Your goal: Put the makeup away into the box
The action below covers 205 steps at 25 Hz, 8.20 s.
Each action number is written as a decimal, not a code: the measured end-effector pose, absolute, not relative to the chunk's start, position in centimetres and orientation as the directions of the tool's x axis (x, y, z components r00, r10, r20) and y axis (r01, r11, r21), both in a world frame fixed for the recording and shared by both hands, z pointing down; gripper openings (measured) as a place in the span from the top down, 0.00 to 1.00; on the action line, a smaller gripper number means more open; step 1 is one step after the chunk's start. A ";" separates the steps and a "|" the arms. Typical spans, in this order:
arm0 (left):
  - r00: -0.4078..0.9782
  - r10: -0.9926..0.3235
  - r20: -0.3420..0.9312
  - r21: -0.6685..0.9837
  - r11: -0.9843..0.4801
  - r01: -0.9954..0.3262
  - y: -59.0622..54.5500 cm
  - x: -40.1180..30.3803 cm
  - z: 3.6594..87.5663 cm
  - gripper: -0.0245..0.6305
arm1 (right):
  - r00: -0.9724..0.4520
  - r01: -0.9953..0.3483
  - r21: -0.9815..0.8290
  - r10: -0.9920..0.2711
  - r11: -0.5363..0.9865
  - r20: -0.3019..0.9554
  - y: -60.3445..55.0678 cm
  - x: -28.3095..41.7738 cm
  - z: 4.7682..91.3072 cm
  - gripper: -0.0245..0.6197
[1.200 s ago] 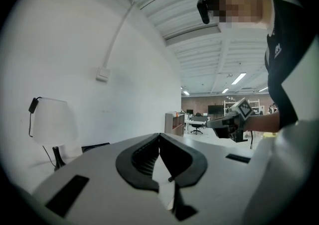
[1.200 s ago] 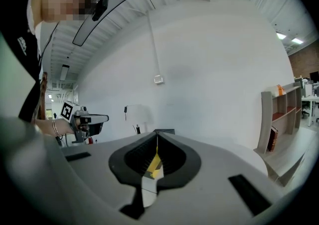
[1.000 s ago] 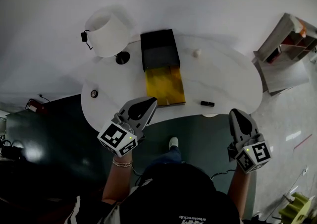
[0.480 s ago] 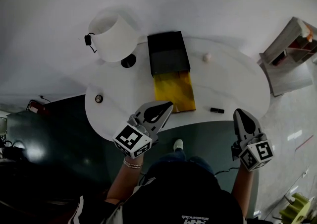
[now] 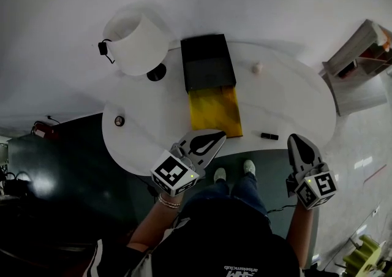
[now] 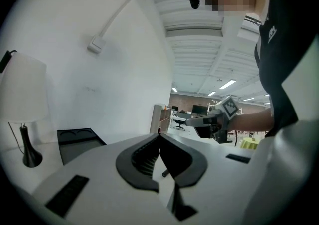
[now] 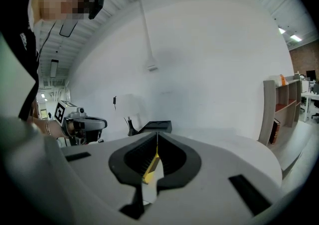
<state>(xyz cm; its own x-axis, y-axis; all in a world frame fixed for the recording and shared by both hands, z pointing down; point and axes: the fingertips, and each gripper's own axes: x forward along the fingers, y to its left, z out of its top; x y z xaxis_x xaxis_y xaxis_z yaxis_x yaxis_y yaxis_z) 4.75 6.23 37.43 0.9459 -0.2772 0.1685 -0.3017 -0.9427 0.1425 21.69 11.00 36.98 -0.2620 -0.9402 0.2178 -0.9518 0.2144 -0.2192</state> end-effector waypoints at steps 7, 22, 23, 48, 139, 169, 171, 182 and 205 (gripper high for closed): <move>0.937 -0.290 0.195 0.173 -0.930 -0.324 6.5 6.9 39.2 0.93 | -0.309 -0.942 -0.217 -0.910 0.254 0.276 10.0 23.3 39.9 0.93; 0.910 -0.306 0.281 0.234 -0.897 -0.374 7.2 13.4 44.3 0.93 | -0.507 -0.851 -0.113 -0.748 0.513 0.429 7.3 25.8 45.7 0.93; 0.909 -0.304 0.285 0.243 -0.895 -0.375 7.3 13.9 44.7 0.93 | -0.517 -0.841 -0.105 -0.733 0.530 0.443 7.3 25.9 46.2 0.93; 0.899 -0.248 0.362 0.464 -0.788 -0.405 9.6 18.8 53.7 0.93 | -0.664 -0.629 -0.151 -0.426 0.762 0.614 8.9 25.1 57.5 0.93; 0.705 -0.615 0.354 0.242 -0.668 -0.704 -3.7 -1.8 45.5 0.94 | -0.779 -0.546 -0.133 -0.442 0.827 0.445 -3.5 10.8 45.4 0.80; 0.748 -0.495 0.442 0.352 -0.672 -0.652 -7.9 -11.6 51.3 0.93 | -0.603 -0.734 -0.198 -0.489 0.650 0.630 -8.9 2.6 55.1 0.80; 0.748 -0.487 0.451 0.358 -0.669 -0.651 -8.1 -11.8 52.1 0.93 | -0.592 -0.739 -0.193 -0.484 0.646 0.644 -9.3 2.4 55.9 0.80; 0.740 -0.472 0.479 0.387 -0.644 -0.660 -8.4 -13.6 54.2 0.93 | -0.549 -0.751 -0.167 -0.463 0.639 0.696 -10.5 0.8 59.1 0.80; 0.734 -0.478 0.483 0.407 -0.620 -0.671 -8.3 -14.6 54.6 0.93 | -0.476 -0.778 -0.121 -0.453 0.616 0.754 -11.9 0.4 61.4 0.79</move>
